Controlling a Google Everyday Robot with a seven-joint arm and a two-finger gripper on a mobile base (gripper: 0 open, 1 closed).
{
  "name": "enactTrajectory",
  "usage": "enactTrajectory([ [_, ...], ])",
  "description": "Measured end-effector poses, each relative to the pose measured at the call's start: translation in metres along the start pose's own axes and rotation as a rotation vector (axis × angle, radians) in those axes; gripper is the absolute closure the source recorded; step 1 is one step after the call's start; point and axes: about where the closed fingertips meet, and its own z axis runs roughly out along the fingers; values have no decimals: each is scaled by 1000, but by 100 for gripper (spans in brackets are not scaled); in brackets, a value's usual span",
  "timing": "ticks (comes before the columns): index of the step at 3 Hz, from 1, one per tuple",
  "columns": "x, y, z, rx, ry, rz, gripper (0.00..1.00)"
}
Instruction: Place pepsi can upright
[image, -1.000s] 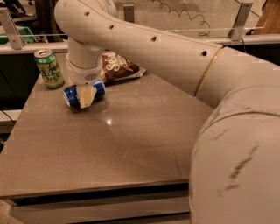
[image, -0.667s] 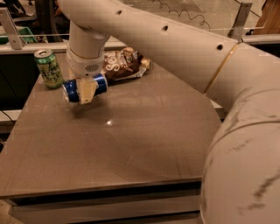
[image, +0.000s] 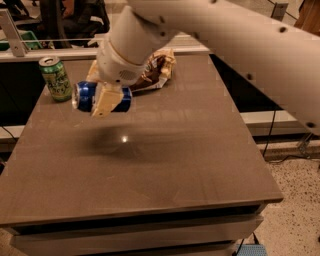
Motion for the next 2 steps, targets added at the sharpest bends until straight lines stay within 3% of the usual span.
enactTrajectory([
  [2, 4, 27, -2, 142, -368, 206, 100],
])
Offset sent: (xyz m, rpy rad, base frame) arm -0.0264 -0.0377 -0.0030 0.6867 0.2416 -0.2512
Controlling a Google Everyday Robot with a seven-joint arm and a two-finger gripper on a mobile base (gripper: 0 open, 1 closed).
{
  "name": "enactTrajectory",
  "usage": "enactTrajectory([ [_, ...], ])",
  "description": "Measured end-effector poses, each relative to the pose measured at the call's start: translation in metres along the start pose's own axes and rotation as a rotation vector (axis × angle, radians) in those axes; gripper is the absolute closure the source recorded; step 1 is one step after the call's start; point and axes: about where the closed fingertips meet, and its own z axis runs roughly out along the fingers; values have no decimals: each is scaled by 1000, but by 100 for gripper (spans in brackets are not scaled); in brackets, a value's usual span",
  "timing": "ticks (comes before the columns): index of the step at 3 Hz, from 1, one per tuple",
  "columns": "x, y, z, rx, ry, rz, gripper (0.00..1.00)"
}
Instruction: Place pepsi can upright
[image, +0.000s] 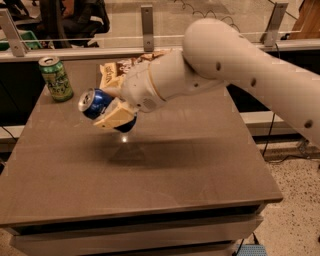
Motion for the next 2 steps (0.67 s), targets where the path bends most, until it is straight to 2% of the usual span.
enactTrajectory([
  [1, 2, 2, -6, 81, -152, 95, 100],
  [2, 12, -3, -26, 192, -235, 176, 100],
])
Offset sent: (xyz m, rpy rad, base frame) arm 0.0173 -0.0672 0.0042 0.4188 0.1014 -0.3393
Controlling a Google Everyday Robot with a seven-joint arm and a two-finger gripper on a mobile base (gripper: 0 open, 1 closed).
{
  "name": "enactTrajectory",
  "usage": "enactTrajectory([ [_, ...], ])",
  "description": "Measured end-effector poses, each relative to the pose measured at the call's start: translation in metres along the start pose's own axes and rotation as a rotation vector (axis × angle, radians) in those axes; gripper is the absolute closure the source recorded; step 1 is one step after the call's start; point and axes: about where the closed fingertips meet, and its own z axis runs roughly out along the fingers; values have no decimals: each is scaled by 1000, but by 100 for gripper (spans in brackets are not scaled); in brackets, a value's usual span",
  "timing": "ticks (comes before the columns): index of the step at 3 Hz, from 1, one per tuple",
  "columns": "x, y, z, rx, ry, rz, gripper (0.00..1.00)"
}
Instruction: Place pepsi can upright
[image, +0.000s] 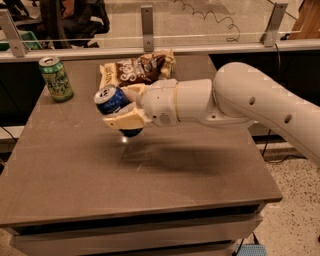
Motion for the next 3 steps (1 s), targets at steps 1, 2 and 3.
enactTrajectory([
  [1, 11, -12, -27, 107, -48, 61, 100],
  [2, 30, -21, -51, 180, -70, 115, 100],
  [3, 49, -30, -70, 224, -98, 163, 100],
])
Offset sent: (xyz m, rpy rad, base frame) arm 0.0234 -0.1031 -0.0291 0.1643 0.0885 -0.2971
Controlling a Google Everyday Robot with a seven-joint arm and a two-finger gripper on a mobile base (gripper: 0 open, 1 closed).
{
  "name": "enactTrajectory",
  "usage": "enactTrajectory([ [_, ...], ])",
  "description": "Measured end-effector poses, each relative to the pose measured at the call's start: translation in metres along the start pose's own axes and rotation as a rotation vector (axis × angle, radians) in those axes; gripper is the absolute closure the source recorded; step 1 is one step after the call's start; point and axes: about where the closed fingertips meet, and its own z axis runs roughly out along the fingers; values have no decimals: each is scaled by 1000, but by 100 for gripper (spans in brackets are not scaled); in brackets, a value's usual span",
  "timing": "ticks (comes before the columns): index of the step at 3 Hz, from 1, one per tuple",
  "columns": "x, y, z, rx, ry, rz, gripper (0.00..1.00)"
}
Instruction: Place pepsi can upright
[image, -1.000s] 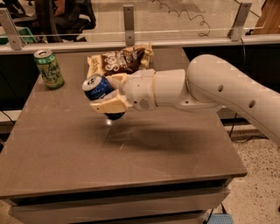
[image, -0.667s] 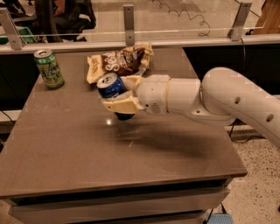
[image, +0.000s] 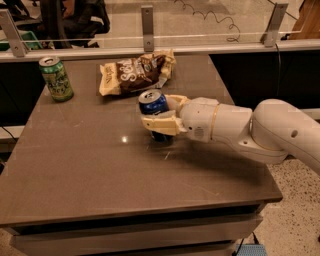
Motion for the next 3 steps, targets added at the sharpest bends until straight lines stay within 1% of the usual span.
enactTrajectory([
  [1, 1, -1, -2, 3, -2, 5, 100],
  [2, -8, -1, 3, -5, -54, -3, 100],
  [3, -22, -8, -5, 8, -137, 1, 100],
])
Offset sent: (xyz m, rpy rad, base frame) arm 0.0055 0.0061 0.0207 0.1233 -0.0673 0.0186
